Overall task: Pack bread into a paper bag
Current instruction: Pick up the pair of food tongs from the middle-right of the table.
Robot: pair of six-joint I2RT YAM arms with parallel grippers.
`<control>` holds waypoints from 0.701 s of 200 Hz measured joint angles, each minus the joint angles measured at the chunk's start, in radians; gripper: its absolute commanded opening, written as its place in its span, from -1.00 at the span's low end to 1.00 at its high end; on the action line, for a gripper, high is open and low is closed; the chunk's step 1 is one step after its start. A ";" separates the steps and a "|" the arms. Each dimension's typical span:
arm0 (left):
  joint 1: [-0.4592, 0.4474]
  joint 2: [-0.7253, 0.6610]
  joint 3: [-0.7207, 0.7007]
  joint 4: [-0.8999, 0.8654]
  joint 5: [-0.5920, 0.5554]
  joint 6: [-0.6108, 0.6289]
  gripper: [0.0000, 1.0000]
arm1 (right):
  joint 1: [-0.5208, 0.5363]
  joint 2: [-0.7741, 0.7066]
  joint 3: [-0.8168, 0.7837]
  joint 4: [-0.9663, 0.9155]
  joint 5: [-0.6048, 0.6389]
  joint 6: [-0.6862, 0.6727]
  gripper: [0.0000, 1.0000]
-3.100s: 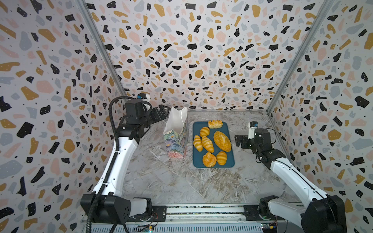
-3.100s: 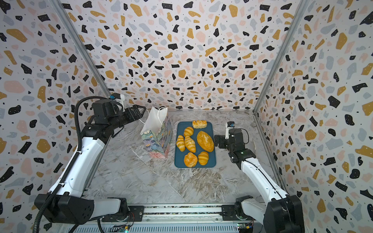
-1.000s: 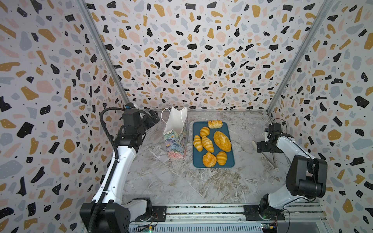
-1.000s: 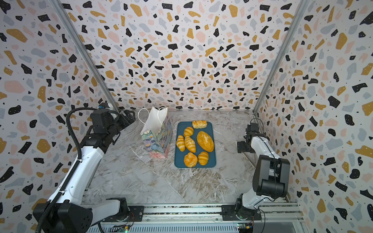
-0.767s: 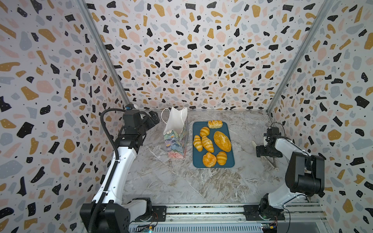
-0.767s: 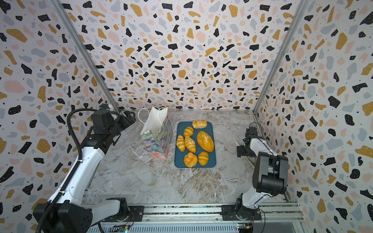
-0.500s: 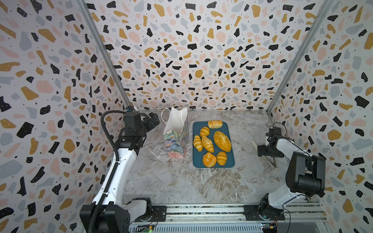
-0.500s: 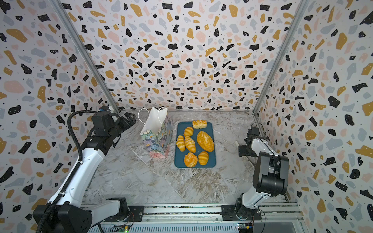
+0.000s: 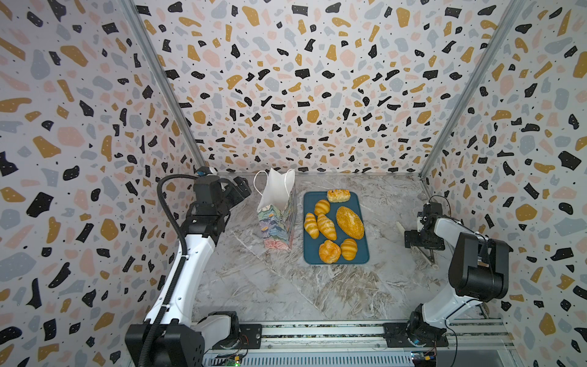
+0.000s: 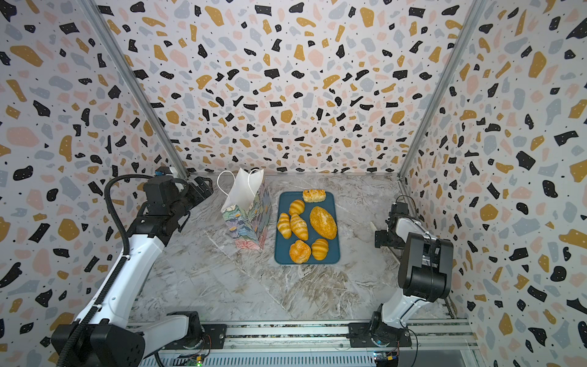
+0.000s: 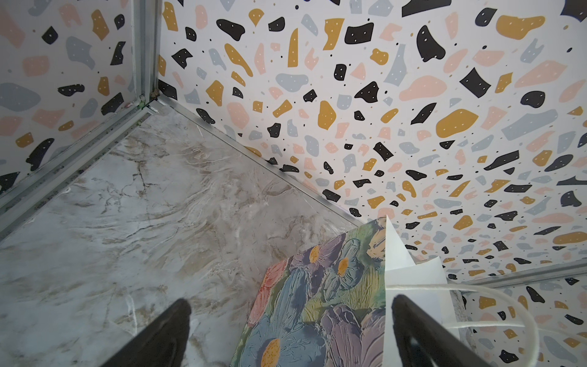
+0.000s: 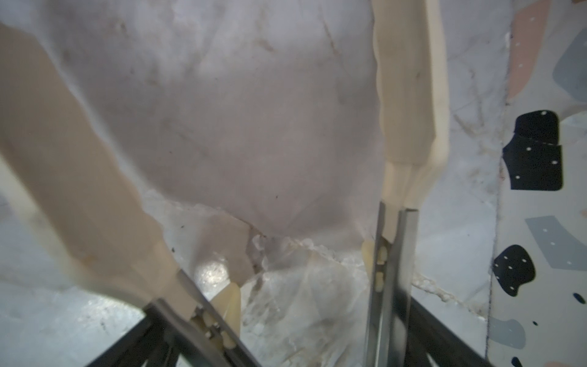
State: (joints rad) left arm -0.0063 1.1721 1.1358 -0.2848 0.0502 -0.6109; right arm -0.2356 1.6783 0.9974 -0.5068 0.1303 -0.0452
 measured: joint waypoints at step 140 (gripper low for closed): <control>0.000 -0.071 -0.054 0.114 -0.064 0.031 0.99 | 0.062 -0.059 0.001 0.005 -0.195 0.100 0.52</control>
State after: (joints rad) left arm -0.0063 1.1015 1.0817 -0.1711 -0.0143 -0.5804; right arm -0.1738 1.6192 0.9981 -0.5014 -0.0647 0.0547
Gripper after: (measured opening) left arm 0.995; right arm 0.763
